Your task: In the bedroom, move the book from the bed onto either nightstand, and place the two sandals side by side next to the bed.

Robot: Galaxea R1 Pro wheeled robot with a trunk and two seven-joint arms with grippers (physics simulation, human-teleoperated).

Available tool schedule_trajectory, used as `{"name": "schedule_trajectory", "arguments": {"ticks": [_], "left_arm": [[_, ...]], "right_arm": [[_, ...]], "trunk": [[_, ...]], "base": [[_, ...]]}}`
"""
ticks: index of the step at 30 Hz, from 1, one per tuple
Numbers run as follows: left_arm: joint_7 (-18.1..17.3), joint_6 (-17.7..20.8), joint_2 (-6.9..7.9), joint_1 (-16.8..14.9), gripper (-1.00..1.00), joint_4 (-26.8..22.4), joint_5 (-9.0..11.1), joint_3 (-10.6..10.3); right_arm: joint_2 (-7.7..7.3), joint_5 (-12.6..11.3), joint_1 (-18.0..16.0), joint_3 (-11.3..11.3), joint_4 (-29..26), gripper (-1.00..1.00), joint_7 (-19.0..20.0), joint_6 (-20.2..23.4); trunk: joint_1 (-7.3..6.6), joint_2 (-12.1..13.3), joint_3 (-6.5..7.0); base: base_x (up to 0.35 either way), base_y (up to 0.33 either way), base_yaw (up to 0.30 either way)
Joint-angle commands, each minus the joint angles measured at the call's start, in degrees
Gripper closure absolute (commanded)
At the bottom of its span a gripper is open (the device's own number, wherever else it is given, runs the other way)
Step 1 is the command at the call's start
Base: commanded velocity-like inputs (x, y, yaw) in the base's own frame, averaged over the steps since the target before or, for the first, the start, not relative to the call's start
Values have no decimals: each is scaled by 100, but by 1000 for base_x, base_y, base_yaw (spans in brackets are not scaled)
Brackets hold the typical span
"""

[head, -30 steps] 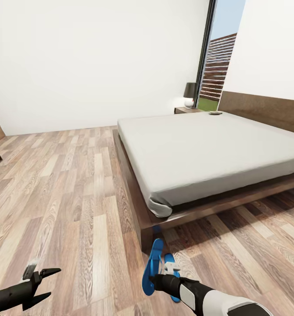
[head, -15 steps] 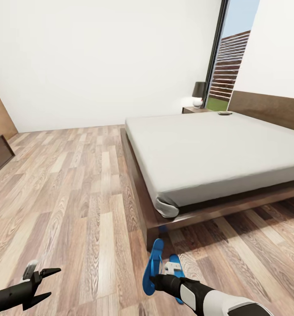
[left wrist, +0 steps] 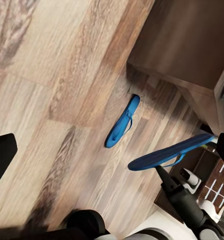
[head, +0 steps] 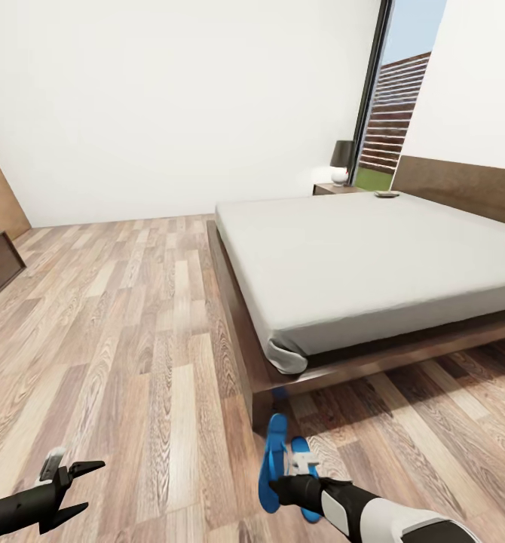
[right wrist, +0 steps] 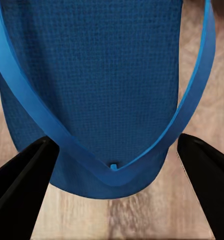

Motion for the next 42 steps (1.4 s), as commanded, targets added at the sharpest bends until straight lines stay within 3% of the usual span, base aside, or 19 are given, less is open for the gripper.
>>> {"name": "schedule_trajectory", "arguments": {"ticks": [1, 13, 23, 34, 42], "left_arm": [[-21, 28, 2, -3, -100, 2, 41, -48], [-46, -11, 6, -3, -100, 2, 42, -34], [-47, -14, 4, -3, -100, -4, 52, -31], [-581, -19, 2, -3, -100, -6, 14, -39], [-663, -20, -12, -3, -100, -10, 30, -39]], "right_arm": [[-16, 0, -9, 54, 14, 100, 5, 39], [-44, 90, -10, 119, -36, 100, -435, 915], [-51, 110, -9, 356, -89, 100, -843, 1232], [-45, 129, -10, 434, -722, 100, -1214, 1906], [-40, 225, -10, 466, -1234, 100, -1562, 2408]], "trunk": [[-1, -2, -5], [-1, -2, -5], [-1, -2, -5], [-1, -2, -5], [-1, -2, -5]], "base": [[0, 0, 0], [0, 0, 0], [0, 0, 0], [0, 0, 0], [0, 0, 0]]}}
